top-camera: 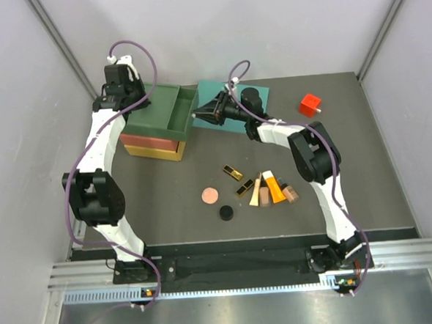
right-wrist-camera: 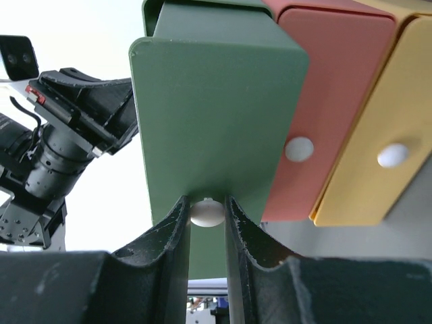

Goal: Organize the makeup

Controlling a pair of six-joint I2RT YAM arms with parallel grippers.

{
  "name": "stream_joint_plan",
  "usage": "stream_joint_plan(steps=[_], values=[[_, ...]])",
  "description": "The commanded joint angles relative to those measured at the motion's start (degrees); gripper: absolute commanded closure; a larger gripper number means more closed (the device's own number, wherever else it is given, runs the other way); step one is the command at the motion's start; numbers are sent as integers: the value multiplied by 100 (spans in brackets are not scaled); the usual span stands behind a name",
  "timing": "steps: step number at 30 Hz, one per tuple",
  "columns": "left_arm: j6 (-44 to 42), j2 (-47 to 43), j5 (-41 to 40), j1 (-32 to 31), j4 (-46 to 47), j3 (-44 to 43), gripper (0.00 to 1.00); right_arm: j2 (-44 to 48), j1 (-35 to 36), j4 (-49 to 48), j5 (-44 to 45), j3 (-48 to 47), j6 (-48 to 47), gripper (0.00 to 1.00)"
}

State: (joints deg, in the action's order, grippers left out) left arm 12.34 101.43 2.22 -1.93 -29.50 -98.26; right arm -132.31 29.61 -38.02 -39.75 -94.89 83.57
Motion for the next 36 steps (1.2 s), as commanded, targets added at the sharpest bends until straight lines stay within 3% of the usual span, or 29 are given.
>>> stream_joint_plan(steps=[1, 25, 33, 36], values=[[32, 167, -169, 9, -267, 52, 100, 539, -86, -153, -306, 409, -218, 100], [-38, 228, -389, 9, -311, -27, 100, 1331, -508, 295, -464, 1325, -930, 100], [-91, 237, -415, 9, -364, -44, 100, 1366, -508, 629, -481, 1104, -1211, 58], [-74, 237, -389, 9, -355, -62, 100, 1584, -534, 1013, -368, 1209, -1483, 51]])
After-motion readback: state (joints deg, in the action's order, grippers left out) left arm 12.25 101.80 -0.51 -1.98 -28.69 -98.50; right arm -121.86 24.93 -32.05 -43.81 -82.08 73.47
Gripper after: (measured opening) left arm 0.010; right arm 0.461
